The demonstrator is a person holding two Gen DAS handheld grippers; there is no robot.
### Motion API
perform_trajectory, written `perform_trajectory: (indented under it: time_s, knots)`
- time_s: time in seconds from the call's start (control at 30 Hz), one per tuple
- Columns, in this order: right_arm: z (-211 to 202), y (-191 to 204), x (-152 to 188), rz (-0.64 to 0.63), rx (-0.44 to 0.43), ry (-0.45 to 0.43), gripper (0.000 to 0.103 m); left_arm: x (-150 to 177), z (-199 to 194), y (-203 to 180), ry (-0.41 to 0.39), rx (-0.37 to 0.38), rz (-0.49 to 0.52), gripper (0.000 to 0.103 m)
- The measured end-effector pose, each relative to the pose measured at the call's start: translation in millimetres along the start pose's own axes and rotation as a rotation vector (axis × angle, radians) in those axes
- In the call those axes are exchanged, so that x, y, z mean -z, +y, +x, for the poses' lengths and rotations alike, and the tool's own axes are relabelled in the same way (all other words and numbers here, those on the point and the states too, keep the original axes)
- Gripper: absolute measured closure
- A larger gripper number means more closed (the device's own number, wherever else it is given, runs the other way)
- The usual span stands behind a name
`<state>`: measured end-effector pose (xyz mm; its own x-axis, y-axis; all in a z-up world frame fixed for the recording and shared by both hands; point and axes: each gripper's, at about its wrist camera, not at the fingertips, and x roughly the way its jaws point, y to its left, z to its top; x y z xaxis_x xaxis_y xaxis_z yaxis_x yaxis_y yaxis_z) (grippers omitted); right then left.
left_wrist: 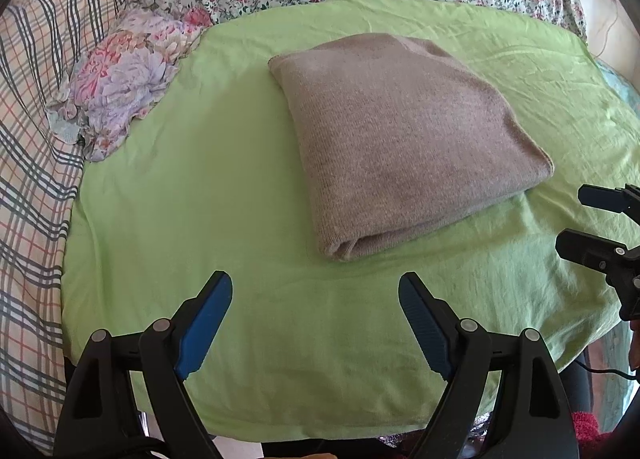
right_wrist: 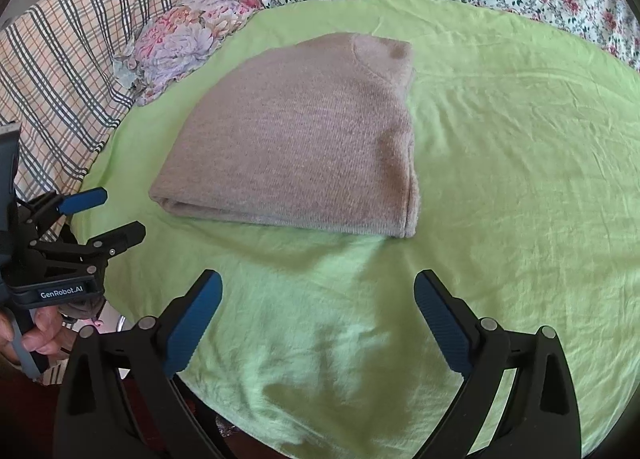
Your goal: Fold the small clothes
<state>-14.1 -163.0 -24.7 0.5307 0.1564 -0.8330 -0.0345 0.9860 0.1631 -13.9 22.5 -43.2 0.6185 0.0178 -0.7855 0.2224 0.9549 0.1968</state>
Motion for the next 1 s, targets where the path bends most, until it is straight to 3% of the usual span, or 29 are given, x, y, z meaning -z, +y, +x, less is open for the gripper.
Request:
perform_trajectory:
  time_s: [1.0]
  knots:
    - [22, -11, -58, -0.019, -0.005, -0.023, 0.005, -48, 16, 5, -0.038, -0.003, -0.031, 0.015]
